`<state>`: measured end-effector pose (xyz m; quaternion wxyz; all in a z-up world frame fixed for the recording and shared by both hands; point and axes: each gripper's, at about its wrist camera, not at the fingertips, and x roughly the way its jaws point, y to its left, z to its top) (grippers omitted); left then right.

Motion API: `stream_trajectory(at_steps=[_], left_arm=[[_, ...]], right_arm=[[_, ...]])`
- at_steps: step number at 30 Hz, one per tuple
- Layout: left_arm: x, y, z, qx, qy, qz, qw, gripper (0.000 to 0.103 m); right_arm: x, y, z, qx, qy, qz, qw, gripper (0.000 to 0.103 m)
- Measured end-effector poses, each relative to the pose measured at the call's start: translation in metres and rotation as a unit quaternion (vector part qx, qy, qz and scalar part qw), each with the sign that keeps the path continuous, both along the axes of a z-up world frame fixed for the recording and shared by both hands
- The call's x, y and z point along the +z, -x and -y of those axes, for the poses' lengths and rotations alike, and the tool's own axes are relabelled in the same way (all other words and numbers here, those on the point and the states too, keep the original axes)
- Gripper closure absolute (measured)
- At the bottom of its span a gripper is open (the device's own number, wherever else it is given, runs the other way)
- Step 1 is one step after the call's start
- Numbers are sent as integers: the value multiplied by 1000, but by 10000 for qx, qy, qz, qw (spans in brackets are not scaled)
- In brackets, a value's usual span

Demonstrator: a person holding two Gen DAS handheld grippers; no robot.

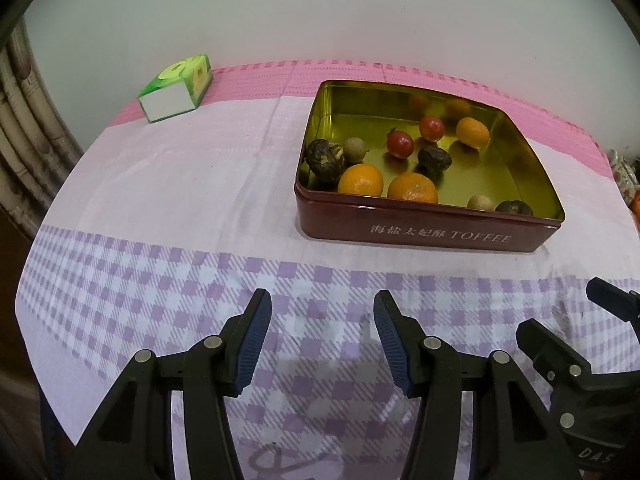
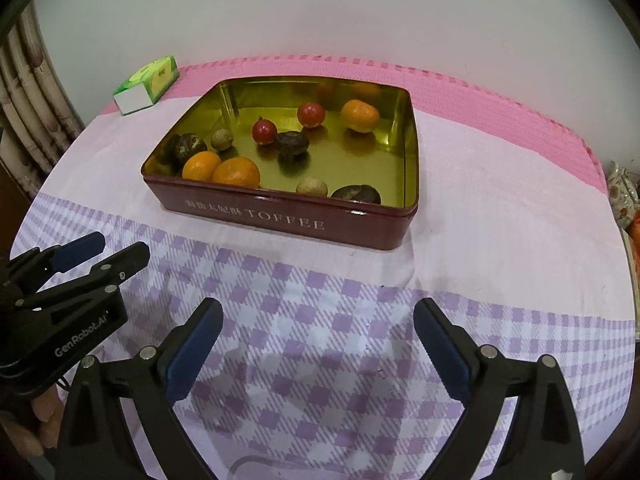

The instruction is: Organize fruits

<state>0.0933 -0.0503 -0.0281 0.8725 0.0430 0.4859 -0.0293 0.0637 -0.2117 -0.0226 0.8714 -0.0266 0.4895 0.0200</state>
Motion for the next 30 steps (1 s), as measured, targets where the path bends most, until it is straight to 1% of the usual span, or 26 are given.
stream_trajectory(at_steps=[30], left_arm=[[-9,-2,1,41,7,-125,9999,49]], right_arm=[[-14,-4,2,-48,-16,-216,9998,8]])
